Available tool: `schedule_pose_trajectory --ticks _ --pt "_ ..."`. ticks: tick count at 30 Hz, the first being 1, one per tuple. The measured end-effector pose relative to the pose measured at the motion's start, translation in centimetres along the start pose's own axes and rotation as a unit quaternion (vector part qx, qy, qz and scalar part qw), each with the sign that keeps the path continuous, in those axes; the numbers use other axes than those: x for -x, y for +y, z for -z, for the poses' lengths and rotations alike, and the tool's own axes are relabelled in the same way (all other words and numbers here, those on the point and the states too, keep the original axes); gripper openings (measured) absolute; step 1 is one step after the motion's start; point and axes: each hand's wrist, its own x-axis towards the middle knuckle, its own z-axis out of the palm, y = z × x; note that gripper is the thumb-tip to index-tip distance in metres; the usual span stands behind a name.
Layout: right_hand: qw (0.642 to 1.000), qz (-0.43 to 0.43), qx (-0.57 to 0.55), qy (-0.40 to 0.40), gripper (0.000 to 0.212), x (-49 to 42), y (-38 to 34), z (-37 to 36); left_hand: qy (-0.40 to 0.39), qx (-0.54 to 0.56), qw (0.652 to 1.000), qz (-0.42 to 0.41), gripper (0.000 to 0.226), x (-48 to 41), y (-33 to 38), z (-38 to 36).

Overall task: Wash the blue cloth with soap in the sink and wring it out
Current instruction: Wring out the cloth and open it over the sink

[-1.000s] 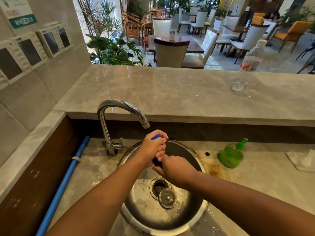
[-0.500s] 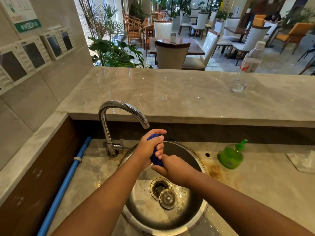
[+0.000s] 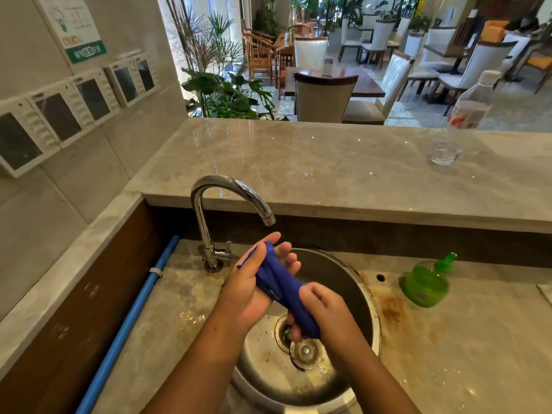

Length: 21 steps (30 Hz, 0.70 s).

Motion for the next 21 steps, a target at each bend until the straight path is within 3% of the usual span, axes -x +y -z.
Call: schedule_pose_trajectory --ticks 4,7,9,12,14,16,17,19,21 --pt "0.966 -0.109 -0.229 -0.057 0.045 0.6 0.5 -1.0 -0.021 0.000 1.000 0.006 0.053 0.9 0.2 0.8" --pt "0.936 -0.147 -0.317 -0.049 0.048 0.6 0.6 -1.0 -0.045 0.011 0.996 0.073 0.085 1.8 -0.1 1.6" --pt "0.950 -0.137 -0.279 -0.038 0.045 0.4 0.7 -0.8 -0.044 0.008 0.995 0.091 0.079 2.5 -0.6 1.9" --pt "0.998 -0.052 0.012 0.038 0.046 0.3 1.0 -0.8 0.010 -0.013 0.995 0.095 0.054 2.8 -0.7 2.3" --pt "0.982 0.021 0.167 0.083 0.041 0.3 1.2 -1.0 0.024 -0.038 0.995 0.091 0.053 2.9 -0.7 2.3" --pt "0.962 0.075 0.237 0.115 0.028 0.4 1.2 -1.4 0.018 -0.052 0.995 0.088 0.055 3.1 -0.5 2.2" --pt "0.962 0.086 0.233 0.115 0.026 0.4 1.2 -1.7 0.005 -0.055 0.995 0.086 0.056 3.2 -0.4 2.1" --pt "0.986 0.056 0.118 0.104 0.036 0.3 1.0 -2.1 -0.030 -0.064 0.994 0.083 0.054 3.6 0.2 2.3" --pt "0.993 -0.057 -0.060 0.085 0.043 0.3 0.4 -1.9 -0.059 -0.072 0.992 0.088 0.053 3.8 0.8 2.6"
